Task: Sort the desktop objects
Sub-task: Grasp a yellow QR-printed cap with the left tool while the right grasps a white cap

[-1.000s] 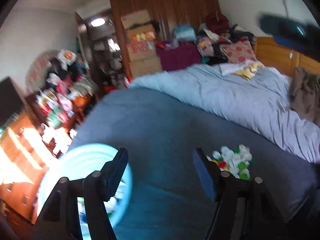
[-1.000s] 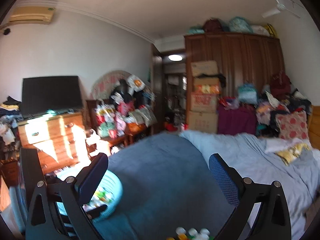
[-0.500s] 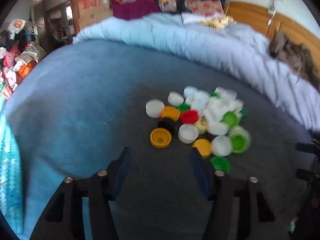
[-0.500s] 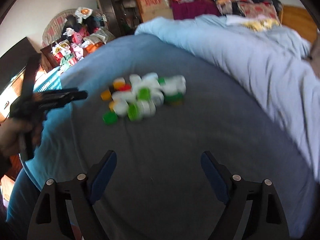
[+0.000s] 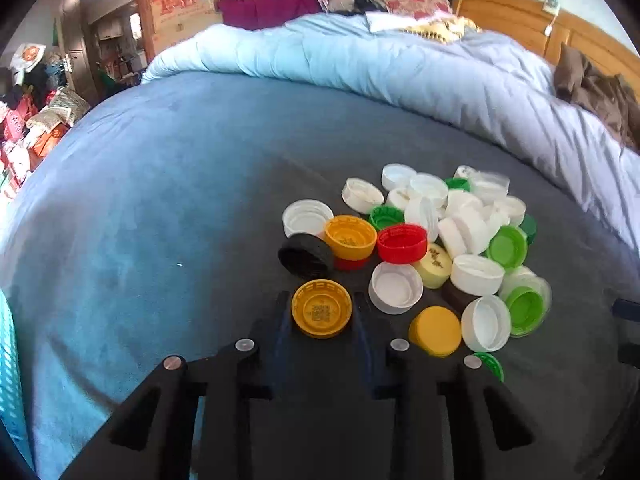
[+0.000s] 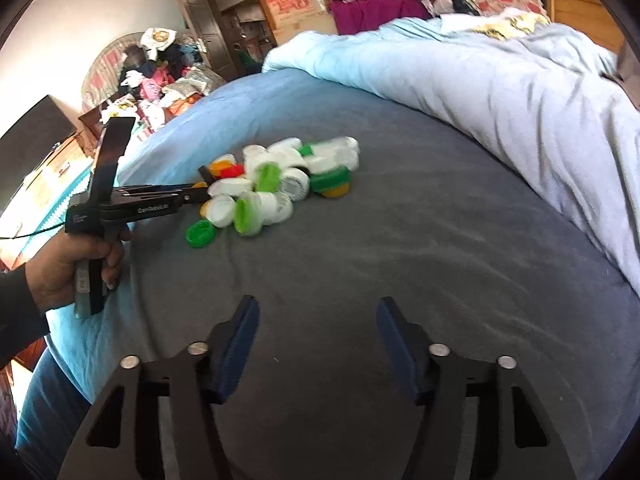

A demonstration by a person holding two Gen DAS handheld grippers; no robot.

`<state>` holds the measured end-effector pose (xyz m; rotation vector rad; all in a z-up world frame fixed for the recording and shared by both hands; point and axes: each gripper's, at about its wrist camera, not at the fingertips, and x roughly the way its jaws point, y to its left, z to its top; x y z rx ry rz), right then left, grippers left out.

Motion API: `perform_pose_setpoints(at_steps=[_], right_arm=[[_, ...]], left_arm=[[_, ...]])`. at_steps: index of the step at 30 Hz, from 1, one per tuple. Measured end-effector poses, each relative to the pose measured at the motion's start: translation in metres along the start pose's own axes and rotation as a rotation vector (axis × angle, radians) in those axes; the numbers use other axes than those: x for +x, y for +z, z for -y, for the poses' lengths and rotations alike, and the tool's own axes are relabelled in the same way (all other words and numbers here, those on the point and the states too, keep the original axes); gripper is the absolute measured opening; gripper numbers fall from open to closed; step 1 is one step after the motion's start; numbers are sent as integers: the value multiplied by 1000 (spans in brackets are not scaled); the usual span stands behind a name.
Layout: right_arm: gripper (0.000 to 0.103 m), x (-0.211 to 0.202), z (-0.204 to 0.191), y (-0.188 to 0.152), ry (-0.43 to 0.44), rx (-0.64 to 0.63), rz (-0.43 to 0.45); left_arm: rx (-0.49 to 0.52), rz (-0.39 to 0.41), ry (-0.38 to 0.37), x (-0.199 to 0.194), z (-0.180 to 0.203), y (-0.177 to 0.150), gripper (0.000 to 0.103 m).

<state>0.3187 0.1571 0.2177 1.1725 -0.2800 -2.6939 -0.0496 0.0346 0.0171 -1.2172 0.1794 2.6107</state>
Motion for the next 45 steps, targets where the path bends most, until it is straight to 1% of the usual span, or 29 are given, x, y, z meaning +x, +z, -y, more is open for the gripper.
perform_pose_setpoints(at_steps=[2, 5, 7, 9, 11, 13, 15, 17, 19, 21, 22, 24, 25, 27, 30, 32, 35, 40, 43, 45], right_arm=[[63, 2, -10, 10, 28, -37, 24], [63, 14, -34, 25, 58, -133, 39], [63, 26, -51, 34, 74, -204, 50], [62, 40, -66, 40, 67, -260, 53], [57, 52, -78, 45, 76, -298, 50], [56, 63, -84, 49, 94, -316, 48], [56, 71, -86, 54, 86, -322, 48], [58, 80, -85, 59, 57, -307, 49], [59, 92, -81, 60, 79, -284, -6], [59, 85, -88, 55, 169, -324, -22], [59, 66, -100, 49, 247, -389, -6], [57, 44, -113, 39, 318, -456, -9], [57, 36, -116, 33, 330, -464, -19], [58, 30, -112, 25, 270, -452, -12], [58, 41, -93, 26, 215, -347, -18], [58, 53, -82, 34, 224, -261, -25], [58, 67, -79, 47, 244, -189, -23], [58, 95, -83, 60, 234, -153, -63], [58, 108, -83, 59, 224, -139, -98], [44, 114, -82, 56, 225, -131, -122]], left_arm=[[-36, 13, 2, -5, -6, -4, 30], [-83, -5, -6, -1, -15, -14, 30], [-92, -2, -11, -1, -18, -14, 30], [-92, -5, -10, 0, -18, -16, 30], [-95, -8, -14, 2, -18, -16, 30], [-99, -9, -18, 2, -20, -16, 30], [-105, -11, -24, 3, -21, -16, 30], [-109, -10, -29, 3, -21, -16, 30], [-114, -9, -35, 3, -21, -16, 30], [-118, -8, -40, 2, -22, -16, 30], [-121, -7, -43, 2, -23, -16, 30], [-128, -6, -51, 2, -24, -17, 30], [-133, -7, -54, 2, -25, -17, 30], [-140, -6, -61, 2, -26, -17, 30], [-142, -7, -63, 0, -27, -17, 30], [-142, -7, -63, 0, -29, -17, 30], [-144, -7, -66, -1, -30, -17, 30], [-148, -7, -70, -3, -32, -20, 30], [-146, -7, -69, -2, -32, -21, 30], [-146, -7, -68, -3, -33, -22, 30]])
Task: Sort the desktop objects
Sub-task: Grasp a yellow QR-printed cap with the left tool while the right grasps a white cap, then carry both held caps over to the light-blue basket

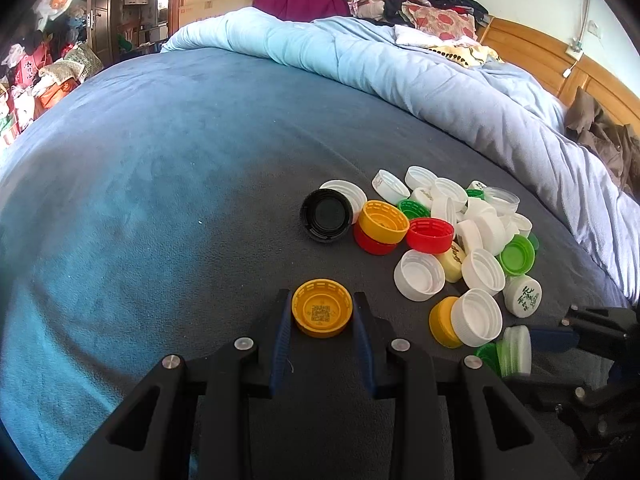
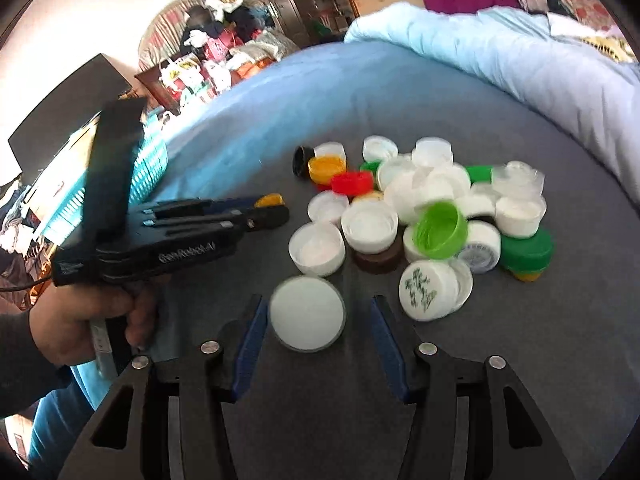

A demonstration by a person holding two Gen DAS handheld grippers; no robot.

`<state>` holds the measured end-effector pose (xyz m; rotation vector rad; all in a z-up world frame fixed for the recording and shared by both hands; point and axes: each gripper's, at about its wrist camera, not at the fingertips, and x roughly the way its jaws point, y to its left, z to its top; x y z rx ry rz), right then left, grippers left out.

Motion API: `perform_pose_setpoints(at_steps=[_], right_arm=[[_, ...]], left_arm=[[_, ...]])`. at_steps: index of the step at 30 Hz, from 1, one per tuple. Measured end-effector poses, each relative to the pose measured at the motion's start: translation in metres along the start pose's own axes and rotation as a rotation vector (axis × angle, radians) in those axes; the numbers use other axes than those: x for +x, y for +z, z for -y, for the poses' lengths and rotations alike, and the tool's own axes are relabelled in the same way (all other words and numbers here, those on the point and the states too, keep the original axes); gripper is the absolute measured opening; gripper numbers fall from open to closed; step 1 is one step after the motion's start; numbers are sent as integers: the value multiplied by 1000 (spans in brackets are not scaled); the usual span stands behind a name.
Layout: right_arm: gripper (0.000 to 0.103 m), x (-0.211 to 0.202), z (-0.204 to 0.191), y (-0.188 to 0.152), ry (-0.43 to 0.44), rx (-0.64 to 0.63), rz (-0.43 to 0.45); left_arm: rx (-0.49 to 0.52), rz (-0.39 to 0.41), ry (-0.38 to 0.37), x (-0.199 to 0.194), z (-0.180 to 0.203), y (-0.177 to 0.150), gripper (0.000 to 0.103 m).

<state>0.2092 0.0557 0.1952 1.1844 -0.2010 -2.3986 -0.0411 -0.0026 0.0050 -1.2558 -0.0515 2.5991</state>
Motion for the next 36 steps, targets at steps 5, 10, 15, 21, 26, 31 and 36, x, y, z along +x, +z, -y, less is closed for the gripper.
perform_pose_setpoints(at_steps=[5, 10, 15, 21, 26, 31, 36], right_arm=[[44, -27, -1, -1, 18, 17, 78], [45, -79, 1, -4, 53, 50, 168], [45, -106, 4, -8, -14, 84, 197], [45, -130, -21, 8, -55, 16, 236], [45, -142, -46, 31, -57, -52, 263], [45, -145, -78, 63, -55, -115, 295], [45, -140, -123, 105, -26, -198, 316]], left_arm=[[9, 9, 9, -7, -1, 0, 30], [16, 65, 28, -37, 2, 1, 30], [37, 130, 34, -76, 16, 6, 31], [17, 239, 63, -145, 19, 17, 30], [28, 326, 131, -210, 11, 24, 31], [15, 370, 243, -269, -13, 30, 31], [-57, 387, 321, -314, -57, 22, 31]])
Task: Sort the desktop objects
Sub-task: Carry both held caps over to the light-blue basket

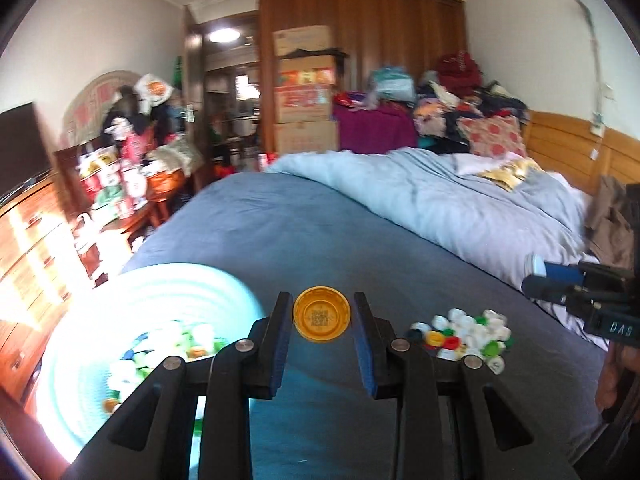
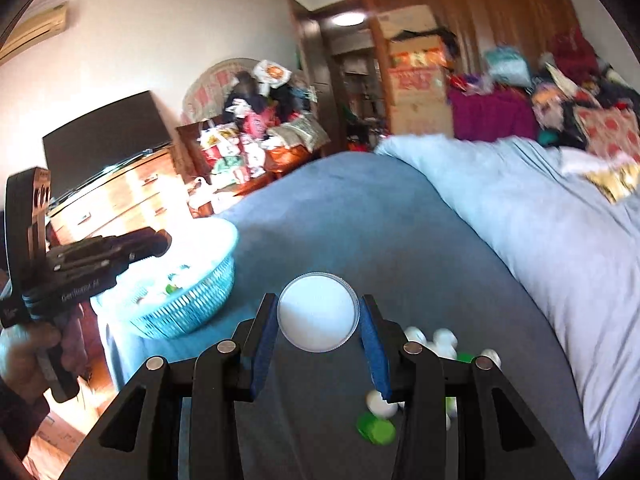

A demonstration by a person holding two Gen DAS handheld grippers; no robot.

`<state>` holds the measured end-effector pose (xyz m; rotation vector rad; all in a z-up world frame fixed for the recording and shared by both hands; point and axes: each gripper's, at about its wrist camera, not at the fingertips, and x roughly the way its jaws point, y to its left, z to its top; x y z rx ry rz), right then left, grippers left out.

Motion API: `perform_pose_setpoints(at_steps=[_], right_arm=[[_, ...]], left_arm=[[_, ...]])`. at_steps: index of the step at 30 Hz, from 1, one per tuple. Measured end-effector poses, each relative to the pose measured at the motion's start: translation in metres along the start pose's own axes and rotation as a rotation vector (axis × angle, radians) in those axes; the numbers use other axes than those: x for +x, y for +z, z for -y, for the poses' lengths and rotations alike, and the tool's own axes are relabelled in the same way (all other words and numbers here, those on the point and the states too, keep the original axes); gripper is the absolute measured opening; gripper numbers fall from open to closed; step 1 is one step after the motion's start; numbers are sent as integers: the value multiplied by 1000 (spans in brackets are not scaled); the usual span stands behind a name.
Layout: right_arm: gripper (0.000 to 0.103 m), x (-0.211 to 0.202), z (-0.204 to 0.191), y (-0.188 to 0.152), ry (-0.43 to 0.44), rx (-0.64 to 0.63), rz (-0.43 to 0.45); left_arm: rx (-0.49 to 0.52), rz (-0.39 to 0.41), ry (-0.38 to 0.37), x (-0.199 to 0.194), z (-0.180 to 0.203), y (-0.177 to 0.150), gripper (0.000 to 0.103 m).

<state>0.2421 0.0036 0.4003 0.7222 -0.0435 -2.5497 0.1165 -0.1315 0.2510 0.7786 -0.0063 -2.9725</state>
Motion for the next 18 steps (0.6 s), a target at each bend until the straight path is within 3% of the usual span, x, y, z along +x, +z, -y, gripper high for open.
perform_pose_setpoints(at_steps=[10, 18], right_arm=[[45, 44, -87, 74, 84, -116, 20], [45, 90, -150, 119, 151, -197, -16]], left_arm=[[-105, -55, 126, -28, -117, -1, 31], [-135, -87, 202, -37, -184, 8, 31]])
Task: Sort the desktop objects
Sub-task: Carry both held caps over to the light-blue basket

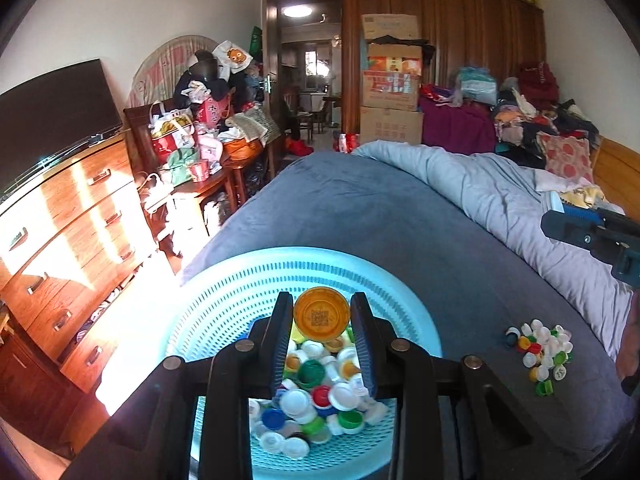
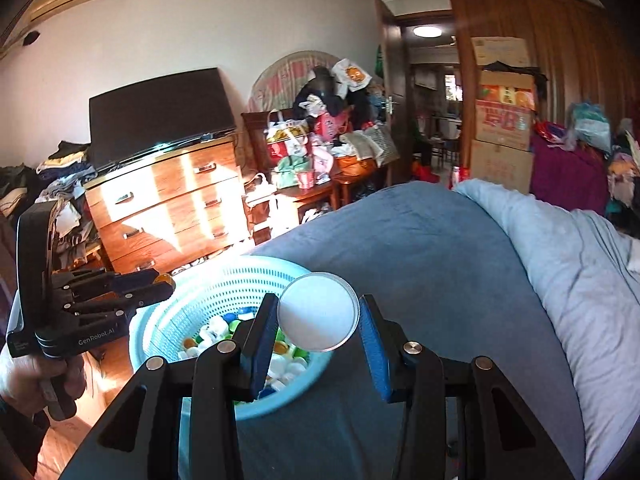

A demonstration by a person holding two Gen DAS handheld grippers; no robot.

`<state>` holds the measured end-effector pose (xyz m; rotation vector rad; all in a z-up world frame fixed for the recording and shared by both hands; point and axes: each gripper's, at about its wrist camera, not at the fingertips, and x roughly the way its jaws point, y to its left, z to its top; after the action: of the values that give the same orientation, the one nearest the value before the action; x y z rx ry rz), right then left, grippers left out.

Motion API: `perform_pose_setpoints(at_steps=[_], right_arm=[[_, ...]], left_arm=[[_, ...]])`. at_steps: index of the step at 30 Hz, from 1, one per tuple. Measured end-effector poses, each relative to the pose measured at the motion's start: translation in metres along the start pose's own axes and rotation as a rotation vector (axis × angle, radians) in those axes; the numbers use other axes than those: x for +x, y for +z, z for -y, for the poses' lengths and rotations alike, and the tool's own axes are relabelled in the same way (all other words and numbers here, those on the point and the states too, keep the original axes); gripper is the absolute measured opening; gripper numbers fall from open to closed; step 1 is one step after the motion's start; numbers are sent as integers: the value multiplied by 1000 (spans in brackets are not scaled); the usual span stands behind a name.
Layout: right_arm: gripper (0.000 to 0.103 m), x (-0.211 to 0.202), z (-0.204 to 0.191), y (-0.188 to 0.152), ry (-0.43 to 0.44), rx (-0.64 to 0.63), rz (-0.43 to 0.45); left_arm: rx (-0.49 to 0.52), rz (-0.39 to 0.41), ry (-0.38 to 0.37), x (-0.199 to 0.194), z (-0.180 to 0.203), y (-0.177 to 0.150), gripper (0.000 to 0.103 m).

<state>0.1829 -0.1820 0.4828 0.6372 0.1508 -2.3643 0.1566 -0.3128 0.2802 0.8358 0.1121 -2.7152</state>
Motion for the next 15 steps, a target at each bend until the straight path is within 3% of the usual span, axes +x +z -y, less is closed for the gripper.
perform_pose_setpoints(at_steps=[9, 15], right_arm=[[45, 51, -29, 29, 79, -23, -102], [45, 77, -31, 31, 164, 26, -223]], left_arm=[[-10, -101, 4, 28, -43, 11, 31], [11, -185, -7, 52, -42, 7, 31]])
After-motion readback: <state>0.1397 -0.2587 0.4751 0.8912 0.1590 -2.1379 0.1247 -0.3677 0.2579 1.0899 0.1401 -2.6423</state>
